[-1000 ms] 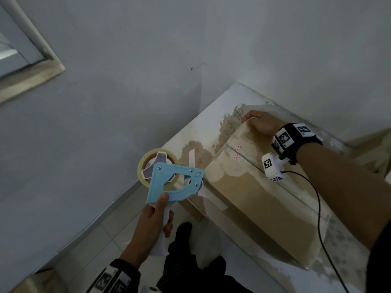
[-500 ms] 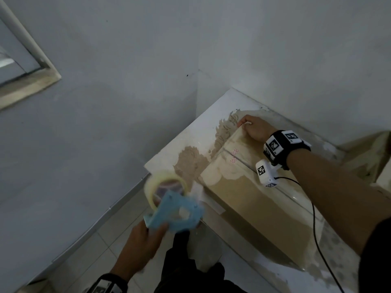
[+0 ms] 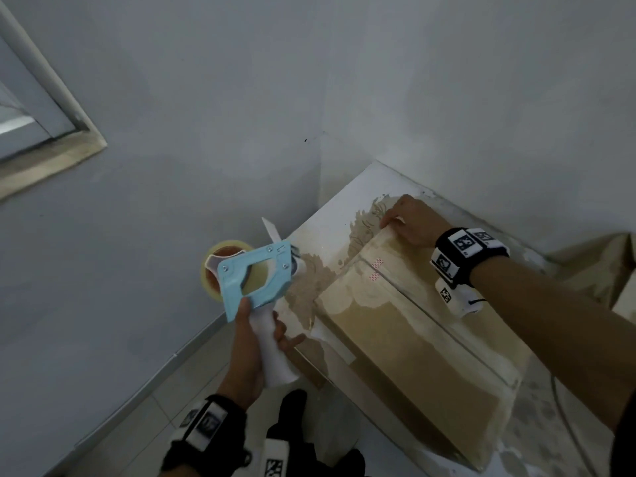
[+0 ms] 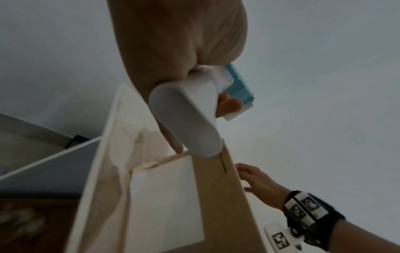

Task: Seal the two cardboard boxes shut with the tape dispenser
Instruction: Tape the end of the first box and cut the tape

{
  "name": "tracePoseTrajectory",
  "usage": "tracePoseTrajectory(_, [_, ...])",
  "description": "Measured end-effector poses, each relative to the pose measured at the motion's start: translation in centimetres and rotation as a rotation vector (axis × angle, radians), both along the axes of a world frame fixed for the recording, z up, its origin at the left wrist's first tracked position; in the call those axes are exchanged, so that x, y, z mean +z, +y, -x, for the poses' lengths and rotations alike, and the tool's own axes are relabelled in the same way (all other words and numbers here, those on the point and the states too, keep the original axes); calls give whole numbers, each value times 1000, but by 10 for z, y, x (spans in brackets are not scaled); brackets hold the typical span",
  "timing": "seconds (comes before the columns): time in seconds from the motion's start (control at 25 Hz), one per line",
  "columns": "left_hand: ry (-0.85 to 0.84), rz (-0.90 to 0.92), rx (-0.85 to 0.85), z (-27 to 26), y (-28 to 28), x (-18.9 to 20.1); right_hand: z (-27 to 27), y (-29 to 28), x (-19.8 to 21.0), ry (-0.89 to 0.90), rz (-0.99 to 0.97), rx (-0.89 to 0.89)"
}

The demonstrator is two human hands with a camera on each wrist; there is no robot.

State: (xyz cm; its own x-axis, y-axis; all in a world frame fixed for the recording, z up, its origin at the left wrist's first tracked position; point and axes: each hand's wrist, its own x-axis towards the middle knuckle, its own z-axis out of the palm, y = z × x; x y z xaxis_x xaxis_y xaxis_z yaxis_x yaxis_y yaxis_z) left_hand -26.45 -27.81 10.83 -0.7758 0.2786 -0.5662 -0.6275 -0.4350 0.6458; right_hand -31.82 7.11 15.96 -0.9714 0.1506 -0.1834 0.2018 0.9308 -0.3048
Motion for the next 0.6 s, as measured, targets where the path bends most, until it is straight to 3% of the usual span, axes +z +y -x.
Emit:
tracePoseTrajectory(0.16, [-67,-38,-2,-2,29,12,0,-22,7,-21,-259,256])
tracePoseTrajectory(0.48, [-87,-105,61,-4,27,11,-38,-68,-13,-28,-354,547])
tracePoseTrajectory(0.6, [-61,-108,40,-3,27,10,-40,-83,-13,-86,-318,561])
